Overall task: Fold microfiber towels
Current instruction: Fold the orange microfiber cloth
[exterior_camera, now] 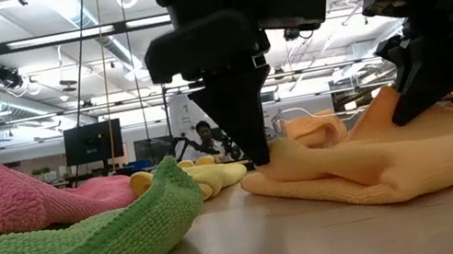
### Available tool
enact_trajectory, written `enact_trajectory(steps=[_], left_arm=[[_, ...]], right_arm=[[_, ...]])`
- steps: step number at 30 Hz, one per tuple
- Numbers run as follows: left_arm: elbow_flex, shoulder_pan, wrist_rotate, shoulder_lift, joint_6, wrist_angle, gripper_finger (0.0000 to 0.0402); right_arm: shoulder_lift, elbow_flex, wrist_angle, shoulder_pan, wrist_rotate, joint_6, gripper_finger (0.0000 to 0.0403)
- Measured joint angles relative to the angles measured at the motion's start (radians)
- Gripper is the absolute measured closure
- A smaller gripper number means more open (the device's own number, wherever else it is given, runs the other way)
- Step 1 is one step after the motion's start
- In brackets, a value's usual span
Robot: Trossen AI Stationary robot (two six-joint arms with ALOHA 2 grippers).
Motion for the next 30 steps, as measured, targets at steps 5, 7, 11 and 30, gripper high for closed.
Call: enact_trajectory(steps=[5, 7, 11, 30], left_arm=[[0.0, -0.023, -0.135, -0.007, 0.072, -0.008, 0.0376], [0.0, -0.031, -0.167, -0.008, 0.095, -0.021, 0.0375], [0.0, -0.039, -0.171, -0.008, 0.091, -0.047, 0.0386], [0.0, -0.02, -0.277, -0.014, 0.036, -0.107, 0.0388]], right_arm=[[-0.015, 0.01, -0.005, 0.0, 0.004, -0.006, 0.0363], [-0.031, 0.014, 0.002, 0.0, 0.01, -0.014, 0.0363], [-0.037, 0.014, -0.005, 0.0, 0.019, -0.023, 0.0363], [-0.046, 0.014, -0.033, -0.002, 0.085, -0.041, 0.0363]])
